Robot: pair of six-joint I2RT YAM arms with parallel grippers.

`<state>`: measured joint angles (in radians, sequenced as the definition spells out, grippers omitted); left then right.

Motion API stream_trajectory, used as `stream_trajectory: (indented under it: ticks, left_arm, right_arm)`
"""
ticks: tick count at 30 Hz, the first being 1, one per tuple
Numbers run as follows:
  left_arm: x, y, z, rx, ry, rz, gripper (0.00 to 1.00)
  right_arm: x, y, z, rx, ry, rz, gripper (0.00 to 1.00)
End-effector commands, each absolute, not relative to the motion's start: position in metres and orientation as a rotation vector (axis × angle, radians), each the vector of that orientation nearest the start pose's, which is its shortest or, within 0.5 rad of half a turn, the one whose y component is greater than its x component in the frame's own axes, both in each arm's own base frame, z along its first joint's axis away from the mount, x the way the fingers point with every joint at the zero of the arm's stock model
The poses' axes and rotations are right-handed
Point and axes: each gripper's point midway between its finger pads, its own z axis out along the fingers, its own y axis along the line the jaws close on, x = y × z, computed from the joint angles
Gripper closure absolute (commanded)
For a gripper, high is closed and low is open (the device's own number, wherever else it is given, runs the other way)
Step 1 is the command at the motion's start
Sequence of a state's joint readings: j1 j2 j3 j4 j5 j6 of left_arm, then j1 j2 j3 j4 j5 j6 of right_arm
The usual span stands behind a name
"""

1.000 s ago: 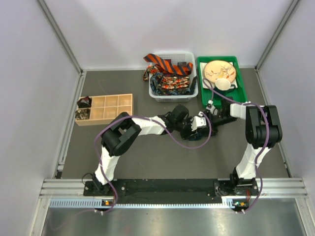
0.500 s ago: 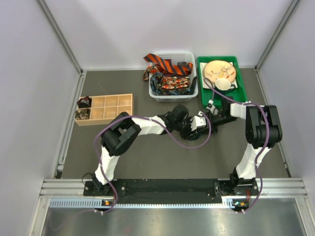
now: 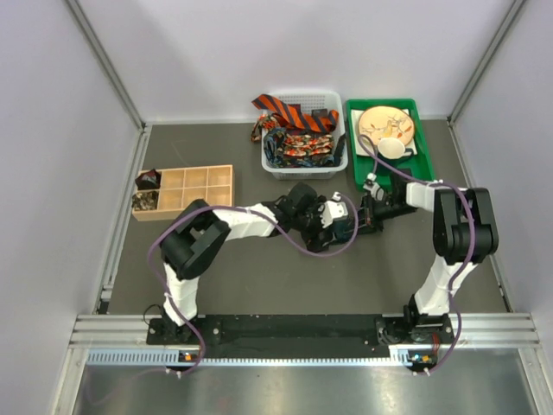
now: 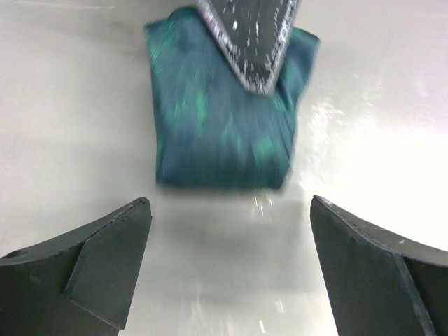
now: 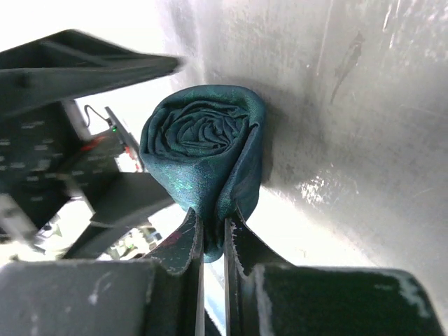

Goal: Roll the ties
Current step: Pick up the tie at the center of the board.

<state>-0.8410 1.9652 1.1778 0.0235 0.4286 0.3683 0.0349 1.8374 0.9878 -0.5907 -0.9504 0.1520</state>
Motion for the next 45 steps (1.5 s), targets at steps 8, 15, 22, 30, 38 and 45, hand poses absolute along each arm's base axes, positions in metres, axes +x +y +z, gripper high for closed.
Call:
stream_trajectory:
  ticks: [8,15,22,30,38,45]
  left_arm:
    - [0.277,-0.367,0.149,1.217,1.587,-0.744,0.01]
    - [0.250,-0.371,0.130,1.416,1.446,-0.838,0.01]
    - [0.279,-0.391,0.111,1.374,1.491,-0.759,0.01]
    - [0.284,-0.405,0.091,1.467,1.457,-0.739,0.01]
    - [0.277,-0.418,0.080,1.514,1.430,-0.793,0.01]
    - [0.281,-0.425,0.085,1.502,1.391,-0.784,0.01]
  right_arm:
    - [0.285,0.159,0.089,-0.130,2.566,1.407,1.00]
    - [0.277,0.167,0.101,-0.152,2.538,1.475,1.00]
    - [0.262,0.175,0.098,-0.153,2.561,1.523,1.00]
    - [0.254,0.184,0.104,-0.191,2.556,1.561,1.00]
    - [0.255,0.192,0.107,-0.188,2.542,1.591,1.00]
    - [0.249,0.195,0.109,-0.199,2.543,1.628,1.00]
